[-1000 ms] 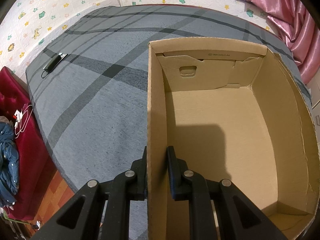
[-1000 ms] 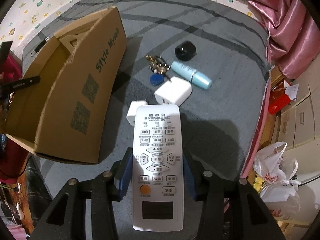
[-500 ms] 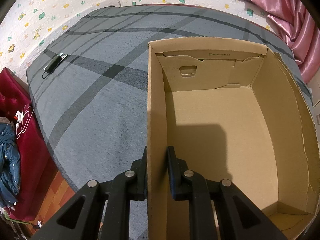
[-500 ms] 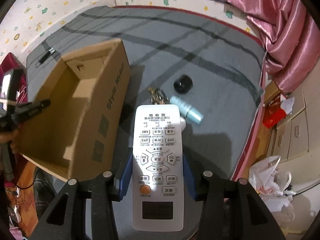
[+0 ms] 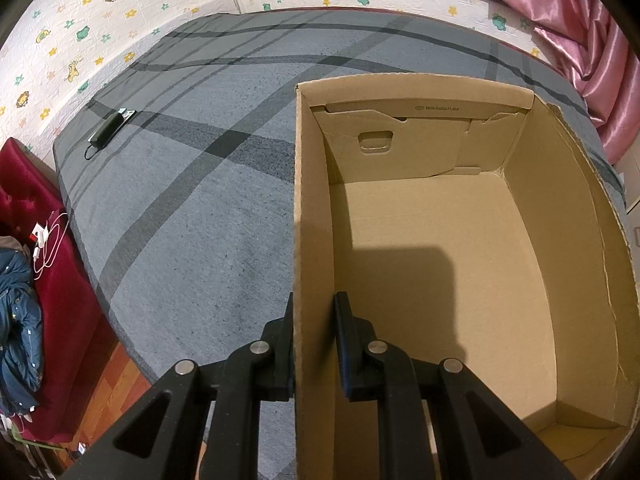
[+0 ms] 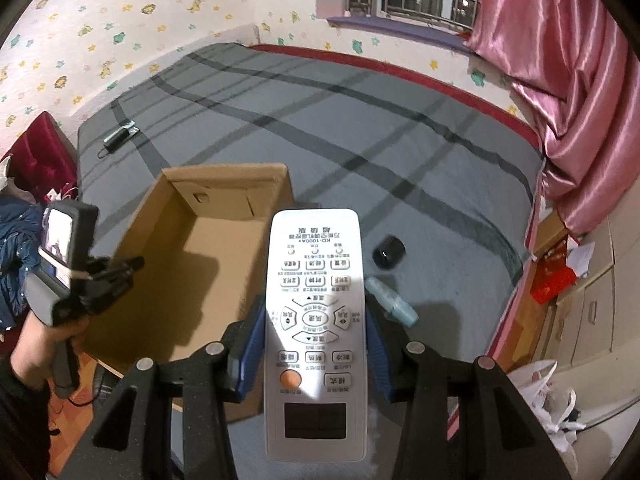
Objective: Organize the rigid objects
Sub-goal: 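Lift the white remote with the right gripper and carry it over the box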
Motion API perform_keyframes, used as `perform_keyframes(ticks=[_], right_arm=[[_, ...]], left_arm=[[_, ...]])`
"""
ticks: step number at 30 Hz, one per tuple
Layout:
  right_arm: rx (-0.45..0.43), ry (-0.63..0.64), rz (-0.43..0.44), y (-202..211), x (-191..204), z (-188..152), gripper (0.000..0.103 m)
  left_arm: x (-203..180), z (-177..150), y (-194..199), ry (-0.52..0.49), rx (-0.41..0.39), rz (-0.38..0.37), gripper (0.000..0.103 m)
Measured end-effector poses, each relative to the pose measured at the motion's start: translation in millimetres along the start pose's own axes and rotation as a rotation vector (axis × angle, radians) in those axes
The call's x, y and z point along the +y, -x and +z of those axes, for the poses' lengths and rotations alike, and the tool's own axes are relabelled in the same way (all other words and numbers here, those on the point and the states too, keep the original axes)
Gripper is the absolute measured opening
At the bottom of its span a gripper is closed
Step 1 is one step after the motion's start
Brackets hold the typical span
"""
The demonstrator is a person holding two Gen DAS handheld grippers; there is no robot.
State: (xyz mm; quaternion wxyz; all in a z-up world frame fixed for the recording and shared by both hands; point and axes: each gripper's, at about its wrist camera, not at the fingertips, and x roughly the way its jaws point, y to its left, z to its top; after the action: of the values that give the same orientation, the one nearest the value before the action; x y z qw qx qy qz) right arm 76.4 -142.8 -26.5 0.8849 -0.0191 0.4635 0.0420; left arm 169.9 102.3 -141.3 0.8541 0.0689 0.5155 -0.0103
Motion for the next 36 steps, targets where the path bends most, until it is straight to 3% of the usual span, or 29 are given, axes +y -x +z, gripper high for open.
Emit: perform_keyframes(ticks=[12, 36], right_arm=[[-0.011, 0.089, 0.072, -3.5, 53.1, 38.6, 0.049], [0.171, 0.102, 0.169, -118.7, 118.8, 53.8, 0.049]], left_arm=[[0.1, 0.2, 0.2, 0.002, 0.001, -0.003, 0.017], [1.8, 1.5, -0.1, 0.011, 0.009, -0.015, 0.016]])
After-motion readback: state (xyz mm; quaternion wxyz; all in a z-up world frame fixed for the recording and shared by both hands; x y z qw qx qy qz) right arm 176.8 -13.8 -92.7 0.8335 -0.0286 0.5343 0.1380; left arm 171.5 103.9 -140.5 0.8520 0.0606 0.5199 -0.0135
